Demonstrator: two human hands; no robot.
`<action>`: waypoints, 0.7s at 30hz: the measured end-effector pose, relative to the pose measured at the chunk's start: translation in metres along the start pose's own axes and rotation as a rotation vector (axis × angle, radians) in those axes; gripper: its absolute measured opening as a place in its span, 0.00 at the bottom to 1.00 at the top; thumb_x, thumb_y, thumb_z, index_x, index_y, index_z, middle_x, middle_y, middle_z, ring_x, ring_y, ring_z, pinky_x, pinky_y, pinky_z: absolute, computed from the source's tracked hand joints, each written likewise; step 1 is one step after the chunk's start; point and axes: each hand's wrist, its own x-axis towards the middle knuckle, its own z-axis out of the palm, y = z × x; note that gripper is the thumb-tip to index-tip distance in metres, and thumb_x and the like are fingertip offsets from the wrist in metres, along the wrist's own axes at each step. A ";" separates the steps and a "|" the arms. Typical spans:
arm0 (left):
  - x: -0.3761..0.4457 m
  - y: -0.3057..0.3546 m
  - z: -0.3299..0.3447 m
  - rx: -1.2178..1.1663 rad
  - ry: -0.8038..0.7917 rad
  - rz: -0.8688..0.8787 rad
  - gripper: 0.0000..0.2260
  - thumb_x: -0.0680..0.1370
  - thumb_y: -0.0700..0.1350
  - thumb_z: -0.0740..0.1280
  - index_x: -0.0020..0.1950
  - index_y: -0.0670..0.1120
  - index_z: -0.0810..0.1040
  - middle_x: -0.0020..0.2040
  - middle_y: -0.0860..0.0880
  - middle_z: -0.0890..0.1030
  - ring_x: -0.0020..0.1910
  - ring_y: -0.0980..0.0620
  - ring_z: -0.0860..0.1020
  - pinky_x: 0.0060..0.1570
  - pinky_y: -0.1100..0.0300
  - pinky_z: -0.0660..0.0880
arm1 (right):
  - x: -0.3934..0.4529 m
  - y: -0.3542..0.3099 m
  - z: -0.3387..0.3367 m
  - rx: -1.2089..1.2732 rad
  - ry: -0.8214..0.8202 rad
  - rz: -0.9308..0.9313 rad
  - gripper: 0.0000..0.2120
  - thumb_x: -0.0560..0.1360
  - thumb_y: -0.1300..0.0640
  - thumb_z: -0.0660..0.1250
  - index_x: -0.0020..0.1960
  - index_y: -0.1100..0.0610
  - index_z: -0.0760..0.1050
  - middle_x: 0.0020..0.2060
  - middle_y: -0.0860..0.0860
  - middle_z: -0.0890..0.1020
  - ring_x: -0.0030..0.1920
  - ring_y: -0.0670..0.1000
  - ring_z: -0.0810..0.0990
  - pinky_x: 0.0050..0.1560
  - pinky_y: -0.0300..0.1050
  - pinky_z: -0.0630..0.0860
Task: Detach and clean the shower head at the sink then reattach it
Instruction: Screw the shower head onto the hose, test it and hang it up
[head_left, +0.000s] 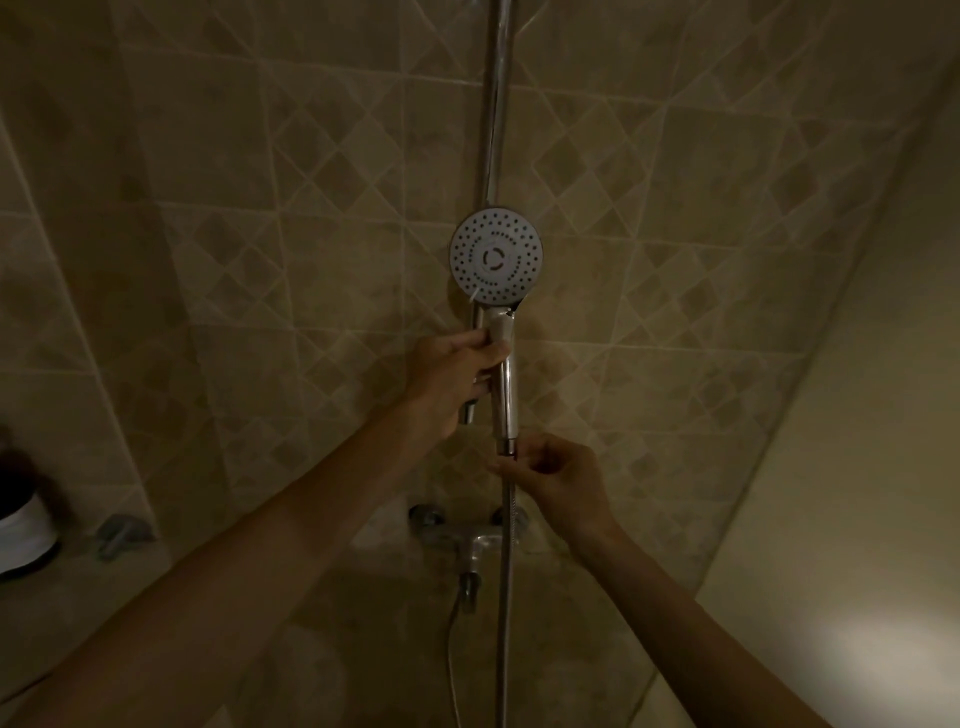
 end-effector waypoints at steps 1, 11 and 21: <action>0.000 -0.001 0.000 -0.003 -0.005 0.000 0.11 0.77 0.38 0.72 0.59 0.44 0.83 0.47 0.47 0.88 0.45 0.51 0.87 0.44 0.60 0.83 | 0.000 0.001 -0.001 0.000 -0.007 -0.010 0.12 0.68 0.50 0.81 0.42 0.57 0.84 0.37 0.51 0.87 0.40 0.50 0.87 0.47 0.45 0.84; 0.004 -0.006 0.003 0.026 -0.020 0.013 0.12 0.78 0.38 0.71 0.61 0.41 0.83 0.45 0.48 0.87 0.43 0.53 0.86 0.41 0.62 0.81 | 0.005 0.004 -0.004 0.121 -0.168 0.089 0.06 0.75 0.48 0.76 0.42 0.49 0.87 0.39 0.47 0.88 0.43 0.46 0.87 0.43 0.37 0.81; 0.007 -0.011 -0.002 0.077 -0.129 0.011 0.06 0.77 0.39 0.71 0.53 0.44 0.84 0.42 0.51 0.86 0.44 0.53 0.85 0.45 0.60 0.80 | 0.002 0.011 0.000 0.107 -0.097 0.034 0.10 0.78 0.55 0.73 0.40 0.55 0.88 0.37 0.55 0.88 0.39 0.49 0.87 0.38 0.37 0.81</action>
